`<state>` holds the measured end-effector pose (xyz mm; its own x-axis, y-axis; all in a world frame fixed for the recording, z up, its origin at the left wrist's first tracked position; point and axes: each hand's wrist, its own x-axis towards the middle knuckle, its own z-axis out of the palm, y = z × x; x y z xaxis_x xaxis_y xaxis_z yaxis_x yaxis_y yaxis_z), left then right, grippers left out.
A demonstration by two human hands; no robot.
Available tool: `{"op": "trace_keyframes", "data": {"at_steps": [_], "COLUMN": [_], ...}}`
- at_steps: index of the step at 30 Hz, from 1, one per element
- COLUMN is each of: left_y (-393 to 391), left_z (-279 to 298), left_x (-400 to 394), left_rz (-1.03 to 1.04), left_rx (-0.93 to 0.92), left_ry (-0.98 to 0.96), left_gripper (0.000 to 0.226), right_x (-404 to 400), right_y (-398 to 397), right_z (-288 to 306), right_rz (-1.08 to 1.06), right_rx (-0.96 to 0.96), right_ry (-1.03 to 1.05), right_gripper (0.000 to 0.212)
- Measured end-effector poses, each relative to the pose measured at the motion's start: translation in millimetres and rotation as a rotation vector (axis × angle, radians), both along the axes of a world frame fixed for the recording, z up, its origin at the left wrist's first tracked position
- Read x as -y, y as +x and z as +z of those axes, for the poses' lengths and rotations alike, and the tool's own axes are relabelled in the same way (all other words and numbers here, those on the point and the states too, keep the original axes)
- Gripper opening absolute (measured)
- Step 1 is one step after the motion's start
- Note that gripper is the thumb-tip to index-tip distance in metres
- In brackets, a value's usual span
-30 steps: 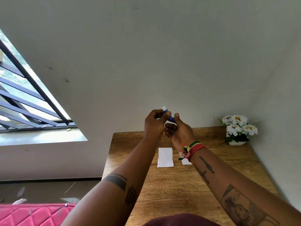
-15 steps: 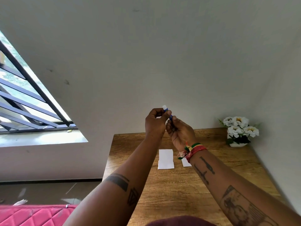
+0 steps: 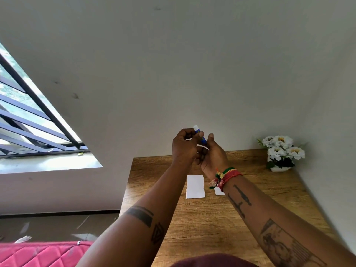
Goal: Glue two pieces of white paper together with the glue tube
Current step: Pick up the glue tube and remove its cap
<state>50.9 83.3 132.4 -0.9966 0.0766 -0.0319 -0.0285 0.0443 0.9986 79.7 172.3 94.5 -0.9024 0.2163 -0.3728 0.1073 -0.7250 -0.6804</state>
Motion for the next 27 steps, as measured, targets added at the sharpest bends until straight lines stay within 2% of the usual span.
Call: {"op": "trace_keyframes", "data": {"at_steps": [5,8,11,15,20,27], "left_y": [0,2,4,5,4,6], "left_z": [0,2,6,12,10,10], "left_x": [4,0,-4,-4,-1,-7], "left_rz": [0.026,-0.008,-0.026,-0.023,0.011,-0.031], "left_rx": [0.033,0.046,0.039,0.030,0.034,0.040], "left_ry": [0.019,0.035,0.023,0.020,0.043,0.043], "left_gripper": [0.016,0.019,0.020,0.020,0.014,0.024], "right_x": [1,3,3,-1,-3,0], "right_y": [5,2,-2,-5,4,-2], "right_z": [-1,0,1,-4,-3,1], "right_rz": [-0.037,-0.045,-0.051,-0.057,-0.043,-0.065], "right_rx": [-0.087,-0.046,-0.008,-0.007,-0.081,-0.004], "right_ry": [0.046,0.075,0.028,0.043,0.104,0.098], "right_gripper": [0.037,0.046,0.046,0.064,0.048,0.055]}}
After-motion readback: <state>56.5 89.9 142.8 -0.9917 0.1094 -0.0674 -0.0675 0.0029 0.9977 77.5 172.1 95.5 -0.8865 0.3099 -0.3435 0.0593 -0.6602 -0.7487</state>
